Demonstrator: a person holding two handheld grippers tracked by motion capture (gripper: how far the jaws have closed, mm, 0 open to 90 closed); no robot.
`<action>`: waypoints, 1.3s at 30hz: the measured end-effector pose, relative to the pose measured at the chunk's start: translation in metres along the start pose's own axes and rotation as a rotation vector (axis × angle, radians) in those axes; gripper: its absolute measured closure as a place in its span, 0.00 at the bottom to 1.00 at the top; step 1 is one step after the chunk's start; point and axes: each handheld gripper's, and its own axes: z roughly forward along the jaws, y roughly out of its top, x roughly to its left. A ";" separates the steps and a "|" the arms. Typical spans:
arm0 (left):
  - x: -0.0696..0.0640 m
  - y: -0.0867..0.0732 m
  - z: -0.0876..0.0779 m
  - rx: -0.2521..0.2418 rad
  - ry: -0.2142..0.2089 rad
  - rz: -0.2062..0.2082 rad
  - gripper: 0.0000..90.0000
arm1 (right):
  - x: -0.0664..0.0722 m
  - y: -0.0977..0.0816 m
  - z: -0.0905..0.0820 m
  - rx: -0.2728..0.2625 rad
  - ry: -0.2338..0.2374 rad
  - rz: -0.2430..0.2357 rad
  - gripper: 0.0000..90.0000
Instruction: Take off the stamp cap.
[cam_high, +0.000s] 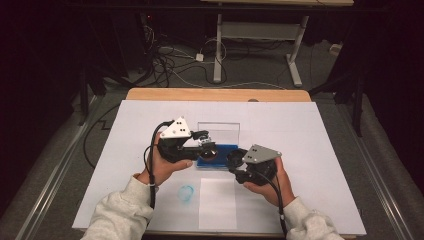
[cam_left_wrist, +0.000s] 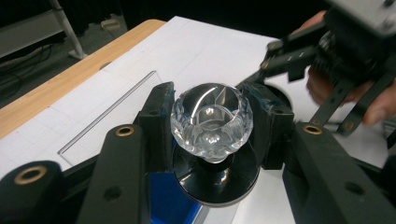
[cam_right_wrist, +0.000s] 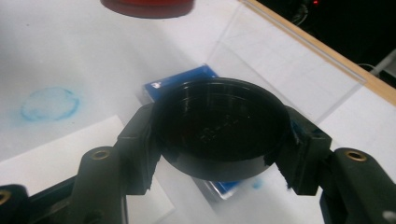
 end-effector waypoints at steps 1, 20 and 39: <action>0.000 0.000 0.000 0.002 0.001 0.002 0.61 | -0.002 -0.001 -0.004 -0.002 -0.010 0.002 0.43; 0.007 -0.004 0.000 0.046 0.042 0.024 0.61 | -0.025 -0.021 -0.054 -0.043 -0.139 0.052 0.43; 0.009 -0.006 0.002 0.062 0.078 0.051 0.61 | -0.034 -0.052 -0.090 -0.039 -0.213 0.092 0.43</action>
